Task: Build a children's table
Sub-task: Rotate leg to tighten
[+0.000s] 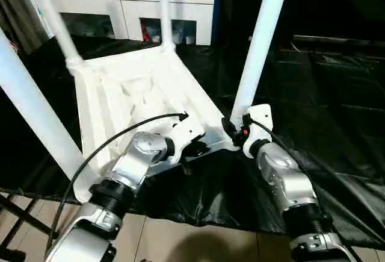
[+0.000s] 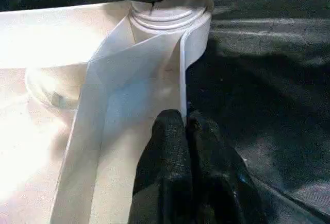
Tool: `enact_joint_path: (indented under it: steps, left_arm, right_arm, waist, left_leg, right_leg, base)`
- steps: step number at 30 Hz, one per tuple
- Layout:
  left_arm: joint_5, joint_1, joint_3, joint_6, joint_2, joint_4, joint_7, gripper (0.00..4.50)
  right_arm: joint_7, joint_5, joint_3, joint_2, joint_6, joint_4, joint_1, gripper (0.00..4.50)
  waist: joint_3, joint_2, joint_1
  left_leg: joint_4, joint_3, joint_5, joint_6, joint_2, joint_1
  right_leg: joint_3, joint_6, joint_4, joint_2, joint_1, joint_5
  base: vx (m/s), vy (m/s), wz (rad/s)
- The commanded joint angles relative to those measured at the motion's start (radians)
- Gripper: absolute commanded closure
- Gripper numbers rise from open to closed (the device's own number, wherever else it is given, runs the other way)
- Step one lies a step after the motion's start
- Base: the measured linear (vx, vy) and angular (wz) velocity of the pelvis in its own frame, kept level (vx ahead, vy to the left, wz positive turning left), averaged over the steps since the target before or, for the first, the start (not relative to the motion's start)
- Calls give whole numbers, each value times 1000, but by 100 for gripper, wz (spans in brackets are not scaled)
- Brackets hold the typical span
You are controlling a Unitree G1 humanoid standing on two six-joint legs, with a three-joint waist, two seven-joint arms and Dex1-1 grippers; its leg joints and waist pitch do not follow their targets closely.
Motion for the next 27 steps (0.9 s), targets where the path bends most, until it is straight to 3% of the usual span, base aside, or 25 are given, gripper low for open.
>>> enact_joint_path:
  steps: [1, 5, 8, 11, 13, 17, 19, 21, 22, 24, 26, 27]
  left_arm:
    - [-12, -32, -67, -48, -48, -44, -37, 450]
    - [-36, -9, -69, -58, -10, -78, -95, 450]
    - [-59, 18, -71, -70, 31, -117, -168, 450]
    - [-79, 38, -66, -79, 63, -143, -230, 450]
    - [-99, 50, -57, -78, 82, -158, -270, 450]
    - [-116, 58, -60, -84, 114, -170, -326, 450]
    - [-121, 55, -60, -92, 136, -163, -350, 450]
    - [-120, 53, -59, -99, 146, -158, -362, 450]
    - [-114, 49, -61, -121, 175, -143, -395, 450]
    - [-110, 49, -62, -134, 187, -137, -407, 450]
    - [-107, 45, -61, -147, 205, -125, -432, 450]
    - [-108, 42, -59, -148, 207, -121, -435, 450]
  right_arm:
    - [105, 42, 92, 75, 40, 37, 31, 178]
    - [200, 44, 119, 11, 33, 7, 46, 156]
    - [321, 63, 132, -61, 37, -22, 61, 156]
    - [480, 70, 168, -146, 42, -55, 81, 156]
    - [607, 73, 200, -222, 35, -75, 94, 156]
    - [734, 94, 222, -281, 42, -101, 95, 156]
    - [807, 113, 233, -312, 58, -121, 91, 156]
    - [840, 122, 241, -328, 65, -130, 89, 156]
    - [913, 131, 264, -360, 69, -141, 82, 156]
    - [942, 135, 275, -372, 74, -144, 79, 156]
    - [996, 138, 293, -393, 81, -148, 74, 171]
    - [1003, 137, 296, -396, 84, -148, 73, 189]
  waist:
    - [-42, 4, 5]
    - [-46, 1, 9]
    - [-51, 5, 15]
    - [-56, 7, 19]
    - [-56, 8, 23]
    - [-52, 9, 33]
    - [-50, 5, 40]
    - [-49, 6, 43]
    - [-49, -2, 43]
    - [-50, 3, 47]
    - [-51, -4, 50]
    - [-51, 0, 53]
  left_leg:
    - [-85, -5, -344, -4, 10, -5]
    - [-83, -3, -303, 8, 11, -9]
    - [-76, 1, -243, 25, 13, -9]
    - [-64, 5, -170, 56, 12, -10]
    - [-62, 6, -163, 66, 12, -9]
    - [-65, 7, -194, 68, 16, -7]
    - [-67, 8, -215, 62, 18, -3]
    - [-68, 7, -214, 60, 19, -6]
    - [-69, 8, -218, 60, 20, -5]
    - [-68, 6, -209, 63, 21, -6]
    - [-66, 8, -197, 67, 21, -6]
    - [-66, 8, -190, 67, 22, -7]
  right_leg:
    - [36, -131, -99, -43, 37, -358]
    - [37, -154, -90, -43, 45, -285]
    - [40, -188, -80, -43, 48, -180]
    - [37, -238, -62, -37, 54, -11]
    - [36, -250, -60, -38, 58, 6]
    - [35, -250, -67, -41, 57, -73]
    - [37, -244, -71, -43, 54, -127]
    - [36, -237, -70, -42, 55, -146]
    - [36, -232, -73, -42, 54, -159]
    - [37, -228, -70, -44, 54, -162]
    - [37, -230, -68, -44, 54, -151]
    - [38, -232, -68, -45, 52, -151]
  base:
    - [0, 0, 0]
    - [0, 0, 0]
    - [0, 0, 0]
    - [0, 0, 0]
    - [0, 0, 0]
    - [0, 0, 0]
    - [0, 0, 0]
    - [0, 0, 0]
    - [0, 0, 0]
    - [0, 0, 0]
    - [0, 0, 0]
    - [0, 0, 0]
